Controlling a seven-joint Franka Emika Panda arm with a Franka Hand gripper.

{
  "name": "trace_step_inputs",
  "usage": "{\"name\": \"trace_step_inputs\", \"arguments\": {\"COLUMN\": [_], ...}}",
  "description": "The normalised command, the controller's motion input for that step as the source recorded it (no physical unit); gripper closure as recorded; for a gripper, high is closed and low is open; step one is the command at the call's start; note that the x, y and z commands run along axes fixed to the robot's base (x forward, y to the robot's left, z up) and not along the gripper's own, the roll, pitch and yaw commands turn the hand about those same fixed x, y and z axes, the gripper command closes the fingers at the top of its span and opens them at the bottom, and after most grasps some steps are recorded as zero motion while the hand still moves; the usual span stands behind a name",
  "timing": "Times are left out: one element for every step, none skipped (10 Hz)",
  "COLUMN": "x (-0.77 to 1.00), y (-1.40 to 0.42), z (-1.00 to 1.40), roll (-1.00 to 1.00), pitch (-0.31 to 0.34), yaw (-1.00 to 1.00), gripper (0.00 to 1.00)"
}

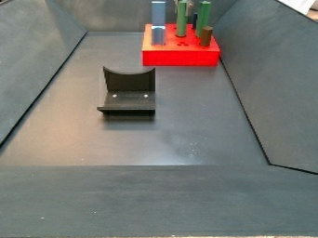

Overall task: Pick up the round object. Move up. Move to above the board. Insert the round object.
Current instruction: Insert the round object.

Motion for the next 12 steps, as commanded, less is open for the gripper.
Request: {"name": "trace_step_inputs", "arguments": {"x": [-0.07,-0.14,-0.03,0.02,0.23,0.28,0.0,-0.16,-0.22,-0.29,-0.02,0.26], "y": [0.17,0.3,0.44,0.38,0.16,0.0,-0.34,-0.3,-0.13,0.0,0.01,-0.09], "z": [-0.36,-0.3,-0.25,-0.29,-0.43,-0.55,-0.31,-0.15,-0.18,-0.23,-0.29,-0.35], "roll": [0.01,0.03,0.02,0.0,0.0,0.02,0.12,0.09,0.07,0.06,0.06,0.07], "pitch": [0.0,0.021,0.034,0.0,-0.021,-0.089,-0.047,-0.004,0.0,0.0,0.0,-0.02], "yaw": [-0.08,0.0,0.0,0.02,0.0,0.0,0.0,0.0,0.0,0.0,0.0,0.0], "gripper": [1.0,1.0,1.0,1.0,1.0,1.0,1.0,1.0,1.0,1.0,1.0,1.0]}}
